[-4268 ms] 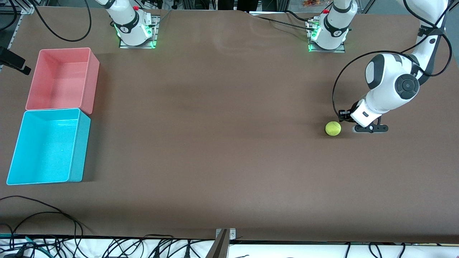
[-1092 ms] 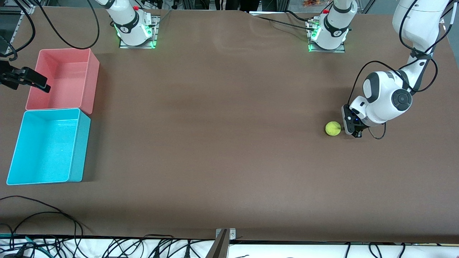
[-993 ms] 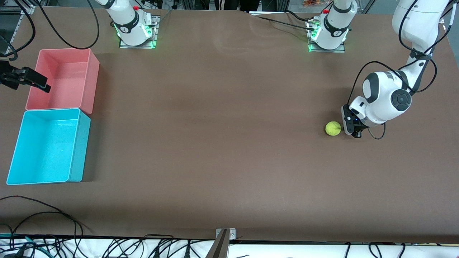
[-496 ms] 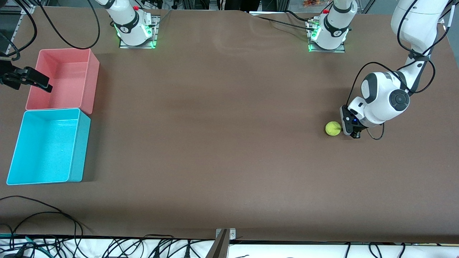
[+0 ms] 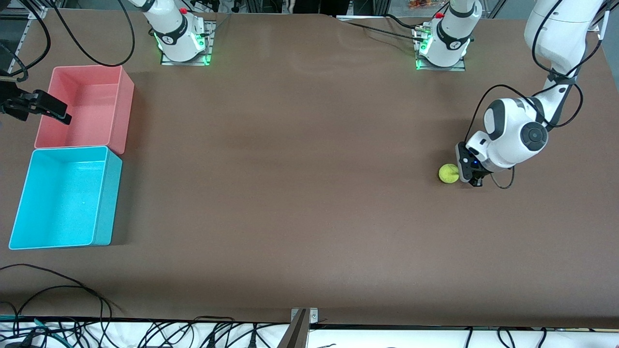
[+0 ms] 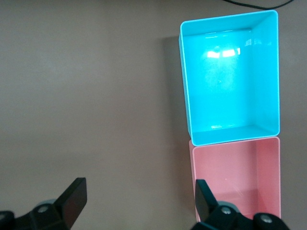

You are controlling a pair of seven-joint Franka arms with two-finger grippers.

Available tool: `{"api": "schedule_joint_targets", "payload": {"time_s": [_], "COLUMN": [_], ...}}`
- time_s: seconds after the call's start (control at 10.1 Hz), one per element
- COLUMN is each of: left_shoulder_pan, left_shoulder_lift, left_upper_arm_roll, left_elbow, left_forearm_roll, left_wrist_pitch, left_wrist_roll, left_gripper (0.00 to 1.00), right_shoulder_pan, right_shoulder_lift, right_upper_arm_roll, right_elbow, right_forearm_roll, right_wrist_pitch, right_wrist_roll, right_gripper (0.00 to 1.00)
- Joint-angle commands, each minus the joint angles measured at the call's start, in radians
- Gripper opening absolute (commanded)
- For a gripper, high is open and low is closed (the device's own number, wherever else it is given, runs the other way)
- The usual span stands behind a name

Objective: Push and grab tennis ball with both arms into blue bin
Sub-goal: 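Push the tennis ball with the left gripper toward the cyan bin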

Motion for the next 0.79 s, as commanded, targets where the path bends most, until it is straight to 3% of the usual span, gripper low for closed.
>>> {"api": "schedule_joint_targets", "payload": {"time_s": [0.0,0.2,0.69], "left_shoulder_pan": [-0.090,-0.149,-0.112], "left_shoulder_lift": [0.009,0.017,0.023], "left_upper_arm_roll": [-0.015,-0.087,-0.087], "left_elbow": [0.010,0.012,0.012], "left_forearm_roll": [-0.013,-0.001,0.077], "left_wrist_pitch": [0.007,0.005,0.004], "left_wrist_roll": [-0.203,-0.476,-0.497], "left_gripper": [0.00,0.00,0.00], "right_shoulder_pan": [0.000,0.000,0.000], "right_shoulder_lift": [0.003,0.003,0.003], "right_upper_arm_roll": [-0.001,-0.001,-0.004], "right_elbow": [0.020,0.020,0.022], "right_forearm_roll": [0.014,0.014,0.013], "right_wrist_pitch": [-0.021,-0.032,-0.051], "right_wrist_roll": [-0.002,-0.004,-0.004], "right_gripper": [1.00,1.00,1.00]}}
